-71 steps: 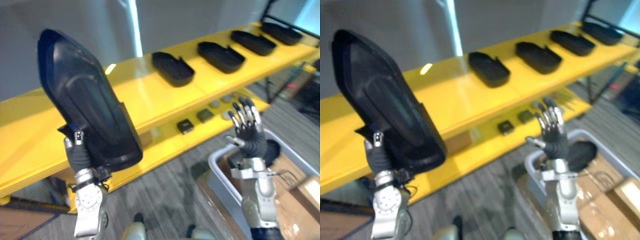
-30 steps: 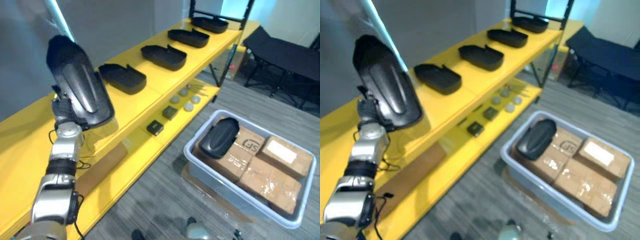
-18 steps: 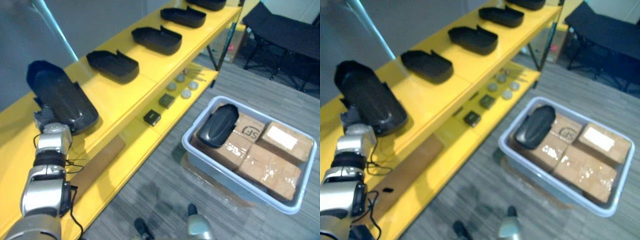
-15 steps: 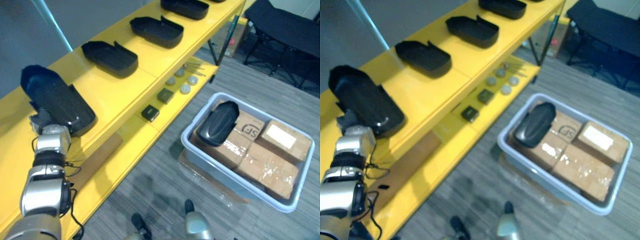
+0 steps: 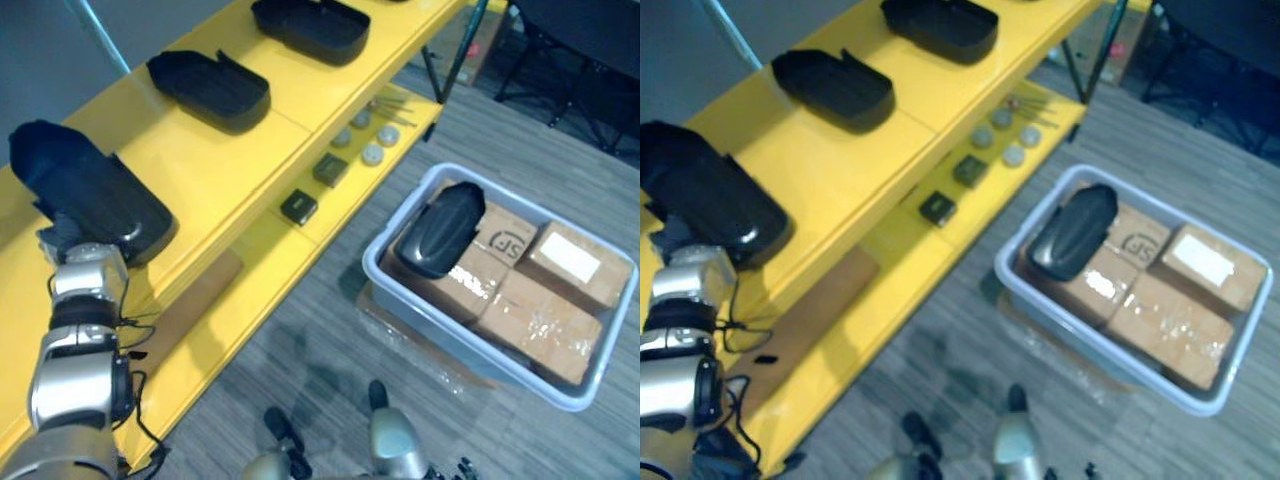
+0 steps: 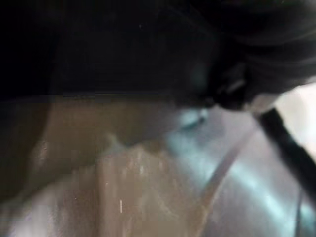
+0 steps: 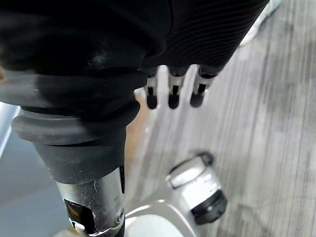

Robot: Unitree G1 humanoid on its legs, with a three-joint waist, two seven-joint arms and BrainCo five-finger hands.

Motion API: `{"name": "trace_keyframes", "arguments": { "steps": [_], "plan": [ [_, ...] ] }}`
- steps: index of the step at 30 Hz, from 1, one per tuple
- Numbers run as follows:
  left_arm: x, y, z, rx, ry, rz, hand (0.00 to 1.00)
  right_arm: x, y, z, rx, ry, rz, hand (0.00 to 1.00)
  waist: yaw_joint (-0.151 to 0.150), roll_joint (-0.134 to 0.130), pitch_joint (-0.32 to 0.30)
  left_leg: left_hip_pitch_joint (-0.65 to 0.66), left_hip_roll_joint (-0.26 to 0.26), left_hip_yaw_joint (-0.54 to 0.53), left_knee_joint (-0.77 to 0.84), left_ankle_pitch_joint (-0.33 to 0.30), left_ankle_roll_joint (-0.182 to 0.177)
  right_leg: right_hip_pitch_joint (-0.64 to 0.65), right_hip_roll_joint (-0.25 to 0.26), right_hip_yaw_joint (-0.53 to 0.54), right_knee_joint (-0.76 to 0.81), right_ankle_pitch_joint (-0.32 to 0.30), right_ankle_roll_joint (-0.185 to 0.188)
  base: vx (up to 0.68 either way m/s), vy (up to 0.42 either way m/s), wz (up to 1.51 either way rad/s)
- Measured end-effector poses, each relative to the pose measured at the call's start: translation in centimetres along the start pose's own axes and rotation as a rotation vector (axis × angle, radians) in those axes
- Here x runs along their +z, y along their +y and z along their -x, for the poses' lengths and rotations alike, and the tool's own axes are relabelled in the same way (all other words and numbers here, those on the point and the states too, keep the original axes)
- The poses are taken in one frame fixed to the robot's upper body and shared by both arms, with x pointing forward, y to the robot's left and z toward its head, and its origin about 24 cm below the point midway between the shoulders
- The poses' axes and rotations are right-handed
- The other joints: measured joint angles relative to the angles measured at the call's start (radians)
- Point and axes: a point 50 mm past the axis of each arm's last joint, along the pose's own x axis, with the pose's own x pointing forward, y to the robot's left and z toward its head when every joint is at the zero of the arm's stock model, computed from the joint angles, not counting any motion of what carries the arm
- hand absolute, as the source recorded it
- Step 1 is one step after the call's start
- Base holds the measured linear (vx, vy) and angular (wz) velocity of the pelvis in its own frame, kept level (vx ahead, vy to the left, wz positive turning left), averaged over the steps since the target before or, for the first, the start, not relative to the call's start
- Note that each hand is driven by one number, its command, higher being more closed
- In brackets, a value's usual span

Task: Walk over and take plastic housings, then place them on the shelf

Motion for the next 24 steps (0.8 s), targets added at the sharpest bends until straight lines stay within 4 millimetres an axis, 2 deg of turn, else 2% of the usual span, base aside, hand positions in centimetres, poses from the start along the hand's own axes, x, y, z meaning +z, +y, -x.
{"name": "trace_keyframes", "arguments": {
  "steps": [7, 12, 17, 22, 24],
  "plan": [
    [1.0, 0.2, 0.0, 0.033, -0.012, 0.045, 0.00, 0.1, 0.0, 0.0, -0.007, -0.011, -0.001, 0.00, -0.001, 0.003, 0.008, 0.002, -0.001, 0.001, 0.000, 0.000, 0.000, -0.004, 0.000, 0.007, 0.009, 0.002, 0.003, 0.04, 0.009, -0.01],
    [1.7, 0.3, 0.1, 0.059, -0.045, 0.101, 0.00, 0.4, -0.1, -0.1, -0.025, -0.030, -0.037, 0.00, -0.001, 0.002, 0.046, 0.004, -0.001, 0.000, 0.000, 0.000, 0.000, -0.002, 0.000, 0.007, 0.012, -0.002, 0.002, 0.00, 0.000, 0.00],
    [1.8, 0.5, 0.1, 0.116, -0.042, 0.118, 0.00, 0.4, -0.1, -0.1, -0.034, -0.027, -0.066, 0.00, -0.002, 0.002, 0.047, 0.006, -0.001, 0.000, 0.000, 0.000, 0.000, -0.001, 0.000, 0.007, 0.012, -0.002, 0.002, 0.02, 0.005, 0.00],
    [2.6, 0.9, 0.3, 0.183, -0.055, 0.231, 0.00, 0.9, 0.1, 0.1, -0.097, -0.104, -0.037, 0.00, 0.000, 0.002, 0.047, 0.021, -0.001, 0.001, 0.000, -0.001, 0.000, 0.014, 0.000, 0.007, 0.010, -0.002, 0.002, 0.02, 0.012, -0.01],
    [3.8, 1.5, 0.5, 0.218, -0.083, 0.331, 0.00, 1.8, 0.2, 0.2, -0.136, -0.174, -0.031, 0.00, 0.001, 0.002, 0.046, 0.028, -0.001, 0.000, 0.000, -0.002, 0.000, 0.024, 0.000, 0.006, 0.006, -0.002, 0.002, 0.00, 0.000, 0.00]
  ]
}}
